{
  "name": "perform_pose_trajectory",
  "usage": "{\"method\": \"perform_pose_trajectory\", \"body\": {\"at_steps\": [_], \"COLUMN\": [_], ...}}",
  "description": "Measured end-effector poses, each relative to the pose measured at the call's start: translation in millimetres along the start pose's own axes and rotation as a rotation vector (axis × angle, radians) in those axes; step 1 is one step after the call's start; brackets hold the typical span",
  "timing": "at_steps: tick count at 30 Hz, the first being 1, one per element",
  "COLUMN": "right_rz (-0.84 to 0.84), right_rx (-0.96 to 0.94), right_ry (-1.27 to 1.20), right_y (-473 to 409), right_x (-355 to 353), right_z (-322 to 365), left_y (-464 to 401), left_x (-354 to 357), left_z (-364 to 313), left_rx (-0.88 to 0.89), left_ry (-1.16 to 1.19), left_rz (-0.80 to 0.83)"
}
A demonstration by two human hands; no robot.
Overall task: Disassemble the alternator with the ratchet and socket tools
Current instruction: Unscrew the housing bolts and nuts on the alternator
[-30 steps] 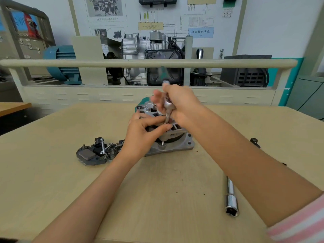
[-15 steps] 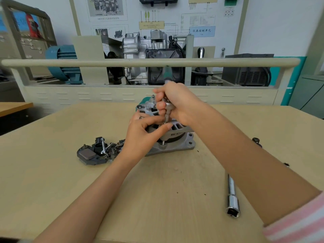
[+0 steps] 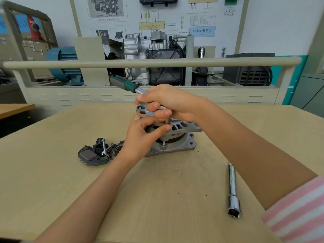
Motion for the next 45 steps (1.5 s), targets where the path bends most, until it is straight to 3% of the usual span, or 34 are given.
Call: {"method": "perform_pose_trajectory", "body": {"at_steps": [4,9,12,16,23,29,32,36,41,43,45], "right_rz": [-0.269,-0.967,-1.102,-0.984,-0.615,0.003,0.172,0.128,-0.076,-0.222,-0.512], "right_rx": [-0.098,-0.222,-0.220,-0.136,-0.056,0.066,0.096,0.065,-0.058,-0.100,-0.150], "right_ry": [-0.156,-0.379,-0.561,-0.548,-0.194,0.003,-0.025,-0.134,-0.221,-0.226,-0.271], "right_y": [7,41,47,41,19,-1,0,0,6,9,17], "right_x": [-14,-38,-37,-41,-34,-5,7,4,-11,-17,-29], "right_z": [1,-13,-23,-20,-8,-4,-7,-9,-4,-3,-5], "left_y": [-1,-2,0,1,-1,0,1,-2,-3,-2,-2], "left_x": [1,-1,0,1,-1,-1,-1,-1,-1,-1,-2], "left_z": [2,6,5,4,7,6,1,3,5,4,4], "left_rx": [-0.007,-0.018,-0.027,-0.020,-0.023,-0.017,0.026,0.019,0.002,0.009,0.008], "left_ry": [0.025,-0.065,-0.076,-0.091,-0.104,-0.065,-0.016,-0.031,-0.082,-0.095,-0.102], "left_rz": [0.010,-0.041,-0.049,-0.055,-0.056,-0.042,-0.028,-0.029,-0.043,-0.045,-0.052]}}
Point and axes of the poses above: each hand's wrist, its own y-axis away from the middle knuckle, its own x-axis out of the palm, z = x × y, the point moved 9 cm from there along -y, towards the middle knuckle, and after that the axes turned 15 degrees about -x, right-handed, at the moved point
